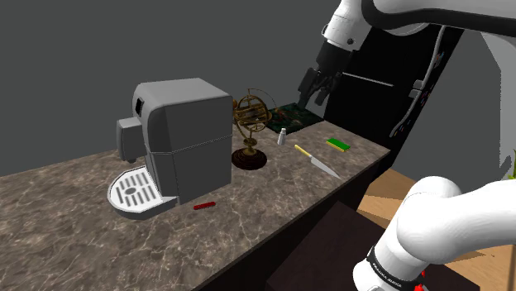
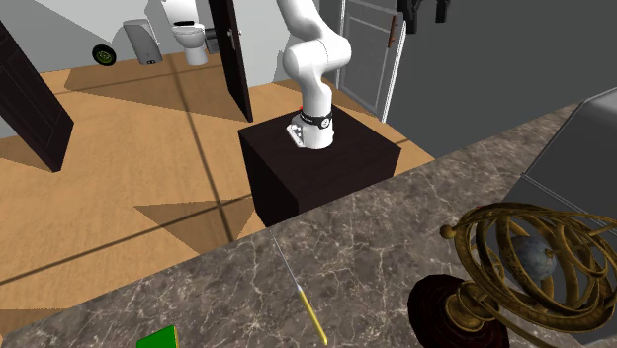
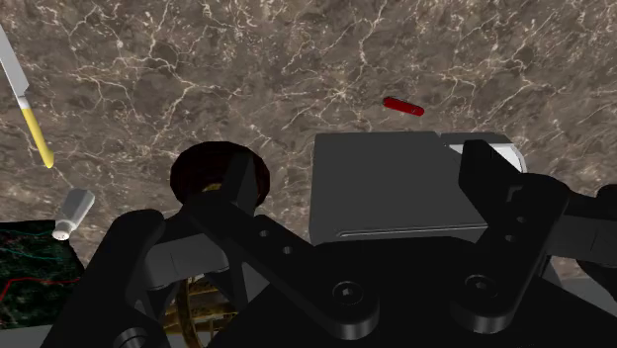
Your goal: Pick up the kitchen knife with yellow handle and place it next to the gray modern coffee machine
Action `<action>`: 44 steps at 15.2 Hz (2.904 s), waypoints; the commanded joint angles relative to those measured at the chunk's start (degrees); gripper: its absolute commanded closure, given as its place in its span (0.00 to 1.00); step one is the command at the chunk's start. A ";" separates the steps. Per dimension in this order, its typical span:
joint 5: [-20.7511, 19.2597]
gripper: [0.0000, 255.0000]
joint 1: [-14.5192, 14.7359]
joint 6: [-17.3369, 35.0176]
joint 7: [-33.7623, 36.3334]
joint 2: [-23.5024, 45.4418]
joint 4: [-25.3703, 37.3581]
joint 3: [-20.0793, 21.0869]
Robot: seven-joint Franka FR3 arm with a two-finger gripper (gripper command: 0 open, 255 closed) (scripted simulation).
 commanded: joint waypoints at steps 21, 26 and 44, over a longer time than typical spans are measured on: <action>-6.58 0.00 -5.81 24.47 -17.41 20.47 -9.43 -15.69; -5.82 0.00 -6.53 30.32 -22.46 29.24 -7.80 -19.75; 10.78 0.00 -15.11 41.75 -44.90 67.16 11.56 -24.49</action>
